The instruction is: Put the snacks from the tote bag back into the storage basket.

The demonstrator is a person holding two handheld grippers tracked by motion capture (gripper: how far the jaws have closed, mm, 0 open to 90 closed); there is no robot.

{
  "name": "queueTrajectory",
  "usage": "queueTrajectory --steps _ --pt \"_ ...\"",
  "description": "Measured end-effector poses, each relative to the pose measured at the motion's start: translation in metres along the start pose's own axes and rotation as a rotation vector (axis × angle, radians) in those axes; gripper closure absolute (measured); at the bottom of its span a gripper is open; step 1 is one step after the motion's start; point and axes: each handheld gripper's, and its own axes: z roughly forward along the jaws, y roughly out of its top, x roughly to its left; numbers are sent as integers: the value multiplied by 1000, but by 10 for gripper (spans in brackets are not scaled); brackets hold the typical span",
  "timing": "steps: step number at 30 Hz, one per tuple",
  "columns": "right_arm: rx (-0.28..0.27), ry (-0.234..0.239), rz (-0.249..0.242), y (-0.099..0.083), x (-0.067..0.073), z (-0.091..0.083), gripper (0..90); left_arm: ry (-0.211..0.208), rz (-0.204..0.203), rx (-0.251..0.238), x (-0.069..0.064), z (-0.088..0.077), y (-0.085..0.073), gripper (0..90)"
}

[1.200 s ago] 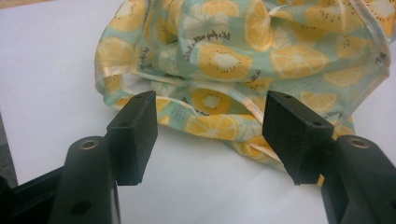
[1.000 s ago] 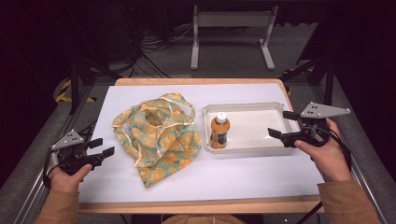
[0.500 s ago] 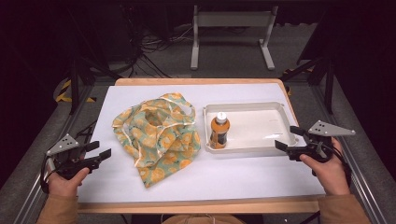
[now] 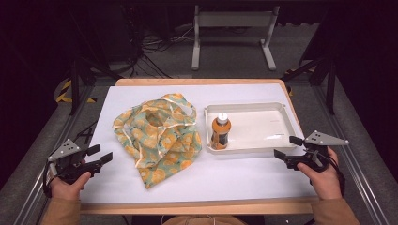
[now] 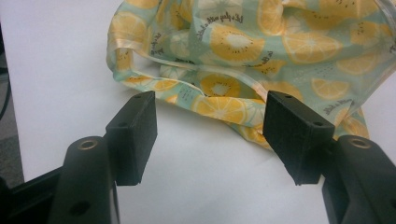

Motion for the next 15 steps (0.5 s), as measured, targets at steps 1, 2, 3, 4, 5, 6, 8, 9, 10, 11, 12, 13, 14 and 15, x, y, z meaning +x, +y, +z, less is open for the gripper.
queueTrajectory --steps 1,2,3,4,5,6,8,9,10,11,12,13,14,15 --pt "3 -2 -2 -2 1 1 109 1 1 -4 0 1 -1 357" --pt "2 1 3 -5 1 3 109 4 1 -7 0 1 -2 357" --pt "-4 1 6 -7 2 4 109 7 -1 -13 0 2 -3 357" --pt "-11 -2 10 -9 2 6 109 5 -2 -15 0 2 -4 358" --pt "-10 -4 18 -12 3 7 109 5 -2 -16 0 2 -4 357" --pt "-8 -4 21 -13 3 8 109 6 1 -18 0 3 -4 357" --pt "-13 -16 26 -18 3 10 109 9 0 -24 0 3 -5 357" --pt "-13 -21 28 -19 3 10 109 12 0 -26 0 4 -6 357" --pt "-22 -29 27 -21 4 10 110 13 0 -27 1 4 -6 357" --pt "-27 -30 32 -22 4 11 109 14 -5 -27 1 5 -7 357" --pt "-28 -27 35 -25 4 11 109 14 -5 -25 1 6 -8 357" --pt "-27 -22 37 -28 5 12 109 17 -4 -23 1 7 -8 357" --pt "-21 -17 38 -31 5 13 109 17 -3 -22 1 8 -9 356" --pt "-12 -18 40 -34 6 14 109 14 -4 -21 1 8 -9 357"
